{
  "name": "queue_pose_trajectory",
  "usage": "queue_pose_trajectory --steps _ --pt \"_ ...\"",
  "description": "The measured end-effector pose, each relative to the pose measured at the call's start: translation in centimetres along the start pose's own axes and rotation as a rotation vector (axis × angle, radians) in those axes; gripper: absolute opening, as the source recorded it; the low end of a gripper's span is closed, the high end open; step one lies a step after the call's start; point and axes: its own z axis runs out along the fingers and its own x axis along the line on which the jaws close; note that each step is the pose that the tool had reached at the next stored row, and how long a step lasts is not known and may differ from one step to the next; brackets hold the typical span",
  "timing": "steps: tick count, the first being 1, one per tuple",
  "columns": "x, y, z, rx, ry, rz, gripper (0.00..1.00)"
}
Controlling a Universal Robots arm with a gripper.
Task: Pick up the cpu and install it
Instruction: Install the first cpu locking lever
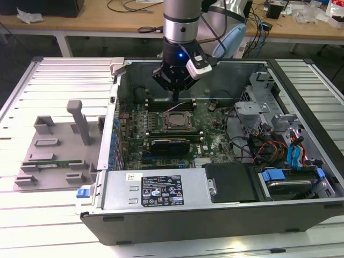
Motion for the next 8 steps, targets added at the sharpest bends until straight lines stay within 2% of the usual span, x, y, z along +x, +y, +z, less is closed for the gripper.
queue_pose_trajectory --steps 4,8 --pt "-0.52 0.00 0.17 0.0002 0.0002 0.000 0.11" --pt "-1.05 0.04 0.81 0.0001 0.0007 0.000 0.11"
